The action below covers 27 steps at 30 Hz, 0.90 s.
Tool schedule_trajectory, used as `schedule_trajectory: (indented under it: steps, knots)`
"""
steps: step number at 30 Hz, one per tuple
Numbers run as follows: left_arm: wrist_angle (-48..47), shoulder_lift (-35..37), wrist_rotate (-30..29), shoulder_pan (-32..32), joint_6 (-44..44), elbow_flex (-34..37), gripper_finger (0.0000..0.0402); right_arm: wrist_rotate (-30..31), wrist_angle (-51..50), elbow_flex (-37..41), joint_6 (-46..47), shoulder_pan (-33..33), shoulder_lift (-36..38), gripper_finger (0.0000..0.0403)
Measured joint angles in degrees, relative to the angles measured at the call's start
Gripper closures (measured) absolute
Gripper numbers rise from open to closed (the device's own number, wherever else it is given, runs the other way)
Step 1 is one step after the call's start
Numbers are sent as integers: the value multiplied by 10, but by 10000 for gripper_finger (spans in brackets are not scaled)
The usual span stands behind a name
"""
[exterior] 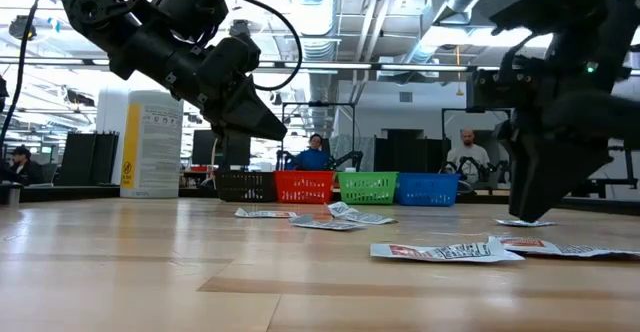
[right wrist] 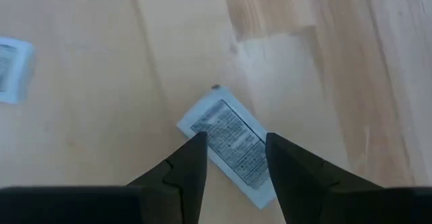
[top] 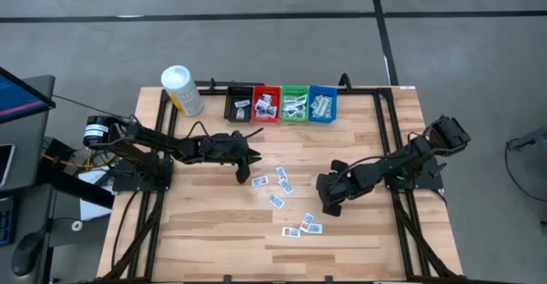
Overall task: Pick & Place First Aid Supplies
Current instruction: Put the ointment pack into the black bin
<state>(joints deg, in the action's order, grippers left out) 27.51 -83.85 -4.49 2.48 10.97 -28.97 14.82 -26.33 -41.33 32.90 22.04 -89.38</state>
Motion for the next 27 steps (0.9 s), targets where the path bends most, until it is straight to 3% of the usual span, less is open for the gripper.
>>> schedule_trajectory:
  steps: [11, 27]
  knots:
    - [0, 0, 0, 0, 4, 0, 321, 7, 23, 30, 2, 0, 3, 262]
    - [0, 0, 0, 0, 4, 0, 321, 2, 30, 31, 2, 0, 1, 339]
